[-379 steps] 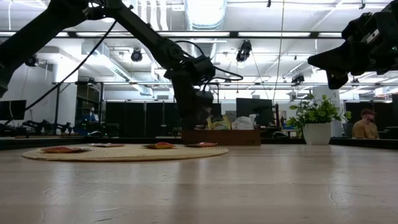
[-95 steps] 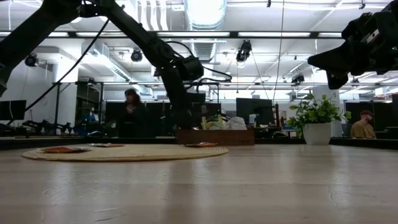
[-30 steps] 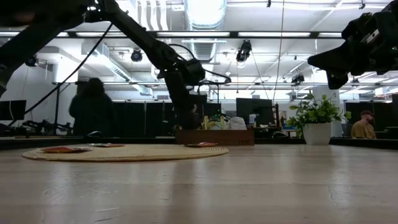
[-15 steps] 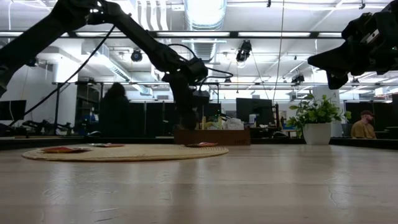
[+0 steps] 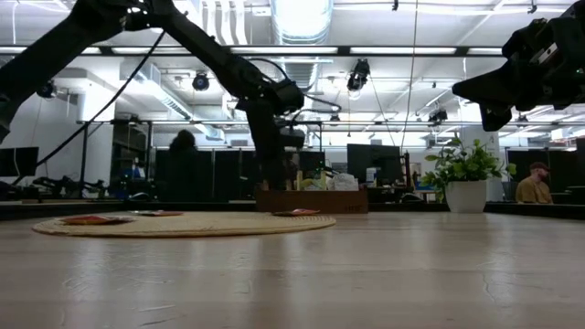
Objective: Pick & Place Tea
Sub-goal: Put the orange tea bag into the left section of the wooden organizer, then put the bottom orange tea bag into the left section of the wooden organizer
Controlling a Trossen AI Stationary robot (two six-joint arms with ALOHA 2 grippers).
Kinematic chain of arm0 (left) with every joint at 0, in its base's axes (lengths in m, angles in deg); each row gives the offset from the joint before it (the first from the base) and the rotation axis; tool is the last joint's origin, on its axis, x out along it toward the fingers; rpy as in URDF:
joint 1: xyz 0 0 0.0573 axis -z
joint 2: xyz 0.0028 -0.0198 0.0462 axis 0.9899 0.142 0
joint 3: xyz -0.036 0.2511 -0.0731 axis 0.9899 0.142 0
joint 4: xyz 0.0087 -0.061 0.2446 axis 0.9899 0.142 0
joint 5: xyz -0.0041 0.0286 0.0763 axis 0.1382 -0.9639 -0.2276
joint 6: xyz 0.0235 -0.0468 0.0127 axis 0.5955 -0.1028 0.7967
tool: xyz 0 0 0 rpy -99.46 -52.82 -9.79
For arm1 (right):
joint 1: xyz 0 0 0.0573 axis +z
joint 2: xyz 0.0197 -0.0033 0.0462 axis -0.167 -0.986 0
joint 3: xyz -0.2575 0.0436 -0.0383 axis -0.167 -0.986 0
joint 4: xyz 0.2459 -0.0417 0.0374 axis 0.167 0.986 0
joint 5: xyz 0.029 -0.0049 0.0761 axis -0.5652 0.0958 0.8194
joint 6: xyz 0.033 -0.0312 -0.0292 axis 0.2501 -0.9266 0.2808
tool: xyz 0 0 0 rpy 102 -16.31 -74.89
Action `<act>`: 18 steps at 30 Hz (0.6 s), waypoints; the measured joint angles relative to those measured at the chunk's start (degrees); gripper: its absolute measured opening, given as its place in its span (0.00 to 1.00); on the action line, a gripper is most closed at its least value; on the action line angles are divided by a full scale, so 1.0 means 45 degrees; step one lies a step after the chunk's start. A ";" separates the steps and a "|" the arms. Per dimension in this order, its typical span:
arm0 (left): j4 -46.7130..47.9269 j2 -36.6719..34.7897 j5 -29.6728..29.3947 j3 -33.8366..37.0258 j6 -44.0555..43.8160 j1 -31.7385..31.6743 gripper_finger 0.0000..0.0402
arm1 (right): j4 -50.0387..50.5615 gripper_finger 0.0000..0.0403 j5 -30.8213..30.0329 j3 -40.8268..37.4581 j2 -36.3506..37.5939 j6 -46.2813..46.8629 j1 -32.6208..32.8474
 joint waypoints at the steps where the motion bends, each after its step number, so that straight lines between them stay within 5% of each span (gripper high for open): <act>1: 0.0000 -0.0110 0.0004 0.0000 -0.0021 0.0005 0.58 | 0.0000 0.02 -0.0003 0.0000 0.0000 0.0000 0.0004; 18: 0.1315 -0.3927 0.1517 0.0629 -0.1732 0.0058 0.58 | -0.0004 0.02 0.0001 0.0000 0.0005 0.0000 -0.0001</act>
